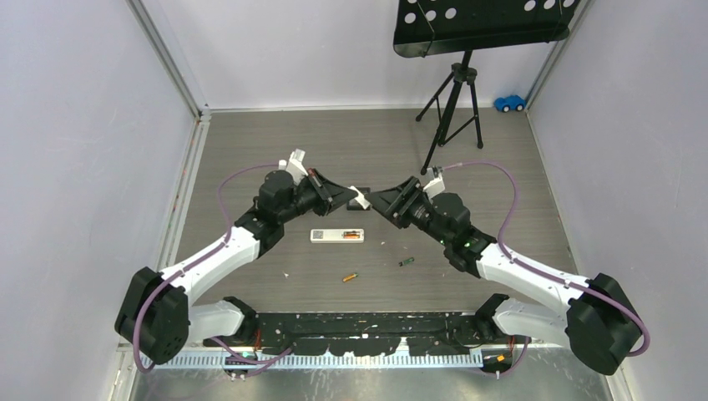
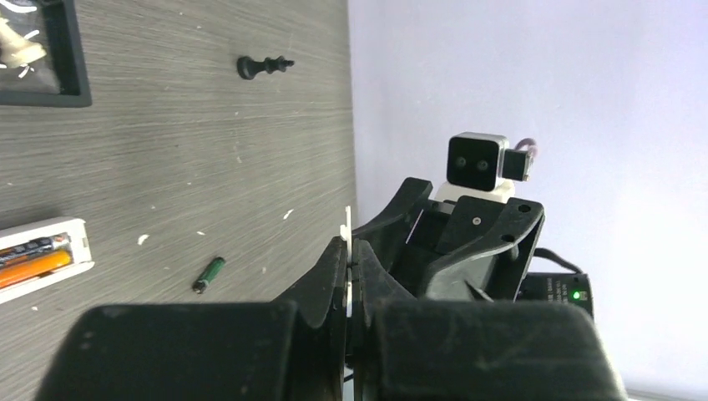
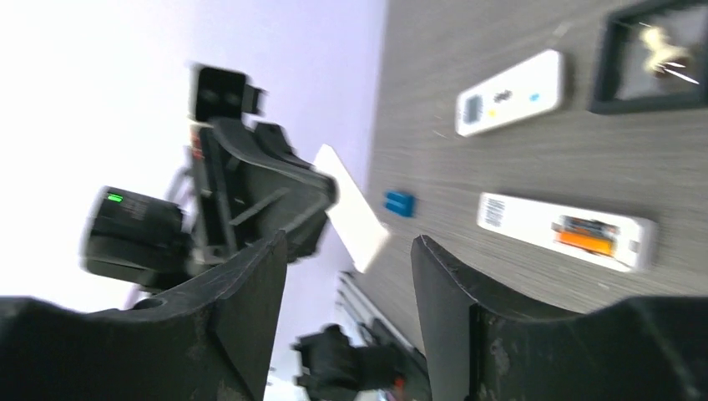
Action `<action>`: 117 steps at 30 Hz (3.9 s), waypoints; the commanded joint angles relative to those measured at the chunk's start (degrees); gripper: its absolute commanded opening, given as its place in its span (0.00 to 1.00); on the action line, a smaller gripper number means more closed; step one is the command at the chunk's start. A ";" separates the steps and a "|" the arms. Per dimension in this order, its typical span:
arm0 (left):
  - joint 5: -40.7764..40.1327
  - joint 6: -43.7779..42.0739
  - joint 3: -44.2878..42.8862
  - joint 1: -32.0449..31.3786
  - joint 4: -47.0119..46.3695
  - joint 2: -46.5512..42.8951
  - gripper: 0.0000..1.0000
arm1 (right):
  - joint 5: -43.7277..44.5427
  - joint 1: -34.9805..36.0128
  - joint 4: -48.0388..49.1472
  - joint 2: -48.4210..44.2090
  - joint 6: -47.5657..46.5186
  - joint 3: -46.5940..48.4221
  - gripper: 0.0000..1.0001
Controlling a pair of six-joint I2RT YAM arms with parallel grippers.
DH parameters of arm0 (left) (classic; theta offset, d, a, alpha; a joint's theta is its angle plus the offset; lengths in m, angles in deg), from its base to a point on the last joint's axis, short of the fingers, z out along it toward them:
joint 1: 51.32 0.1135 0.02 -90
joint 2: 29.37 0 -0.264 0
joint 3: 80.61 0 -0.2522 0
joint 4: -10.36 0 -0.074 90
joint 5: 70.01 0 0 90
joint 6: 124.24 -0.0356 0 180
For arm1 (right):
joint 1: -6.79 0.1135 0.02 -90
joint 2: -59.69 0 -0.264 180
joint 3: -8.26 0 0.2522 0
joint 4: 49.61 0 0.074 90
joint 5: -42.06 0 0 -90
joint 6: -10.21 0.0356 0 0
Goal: Load the batteries into the remote control
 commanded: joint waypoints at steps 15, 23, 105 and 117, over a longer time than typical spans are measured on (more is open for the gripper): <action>-4.85 6.53 3.10 0.22 -7.42 -6.47 0.00 | 6.99 1.47 14.76 1.54 14.96 -1.36 0.53; -5.52 6.63 2.40 0.22 -6.27 -6.80 0.00 | 7.49 1.50 8.33 0.52 15.07 -0.48 0.57; -7.30 -33.23 -3.37 12.97 38.45 10.03 0.50 | -13.67 -0.13 -16.98 36.20 -17.46 18.91 0.01; -8.77 -33.60 -5.21 12.97 39.44 11.29 0.50 | -10.66 -0.16 -26.10 36.52 -21.07 22.57 0.27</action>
